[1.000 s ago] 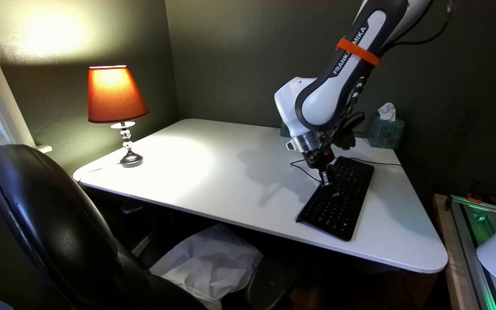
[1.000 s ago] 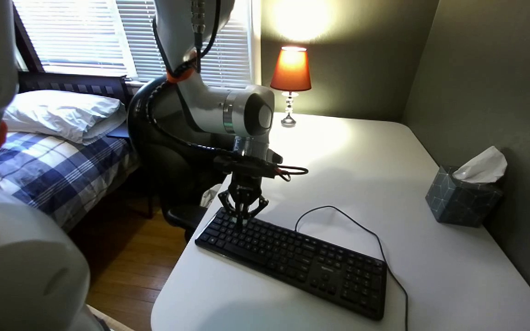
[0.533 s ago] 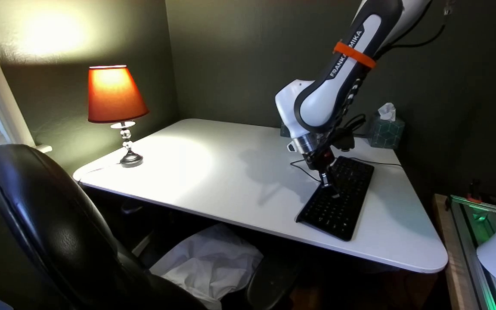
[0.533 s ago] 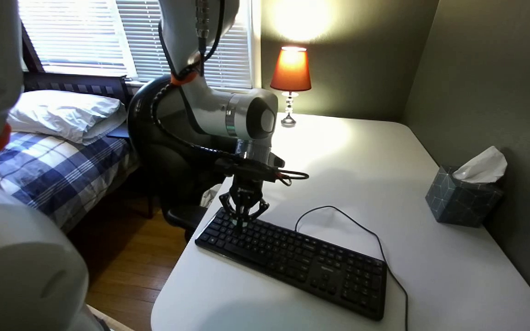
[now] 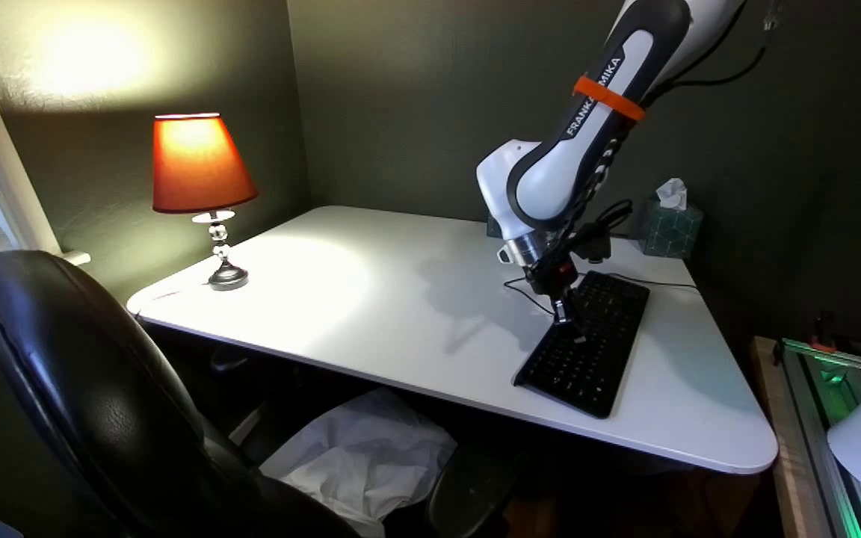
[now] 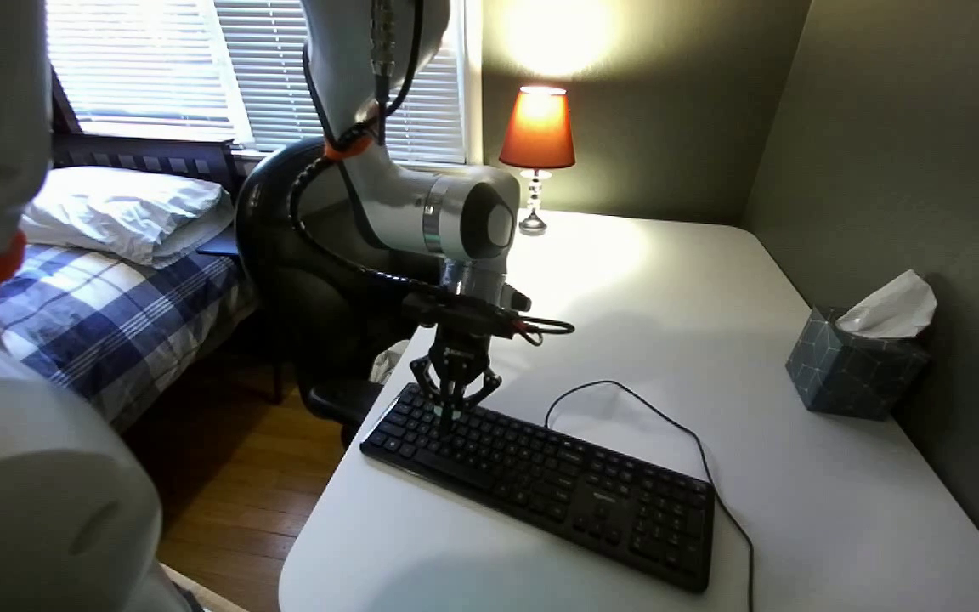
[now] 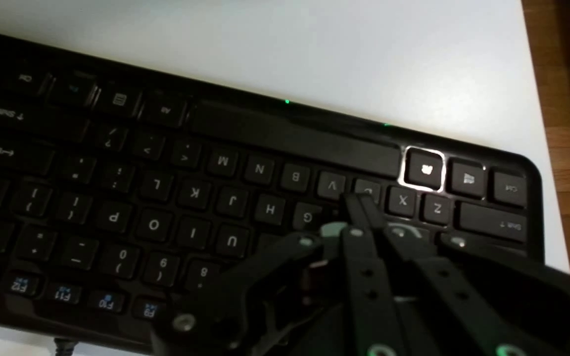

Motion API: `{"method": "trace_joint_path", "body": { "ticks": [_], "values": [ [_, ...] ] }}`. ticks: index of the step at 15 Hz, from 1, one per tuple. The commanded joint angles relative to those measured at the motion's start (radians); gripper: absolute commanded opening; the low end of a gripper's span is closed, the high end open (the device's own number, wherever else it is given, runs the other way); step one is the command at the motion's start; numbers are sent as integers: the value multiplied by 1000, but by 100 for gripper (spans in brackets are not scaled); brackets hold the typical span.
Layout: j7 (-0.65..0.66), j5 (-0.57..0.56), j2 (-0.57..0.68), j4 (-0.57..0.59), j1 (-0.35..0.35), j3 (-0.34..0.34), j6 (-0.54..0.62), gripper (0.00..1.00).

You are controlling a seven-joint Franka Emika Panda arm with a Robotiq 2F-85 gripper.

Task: Press a button on the keyboard

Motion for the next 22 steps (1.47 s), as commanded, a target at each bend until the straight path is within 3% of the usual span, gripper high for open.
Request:
{"method": "trace_joint_path", "body": {
  "ticks": [1,22],
  "values": [
    [-14,17,25,23,-4,-3,-17,0],
    [-21,32,71,63,-14,-2,-39,0]
  ]
}}
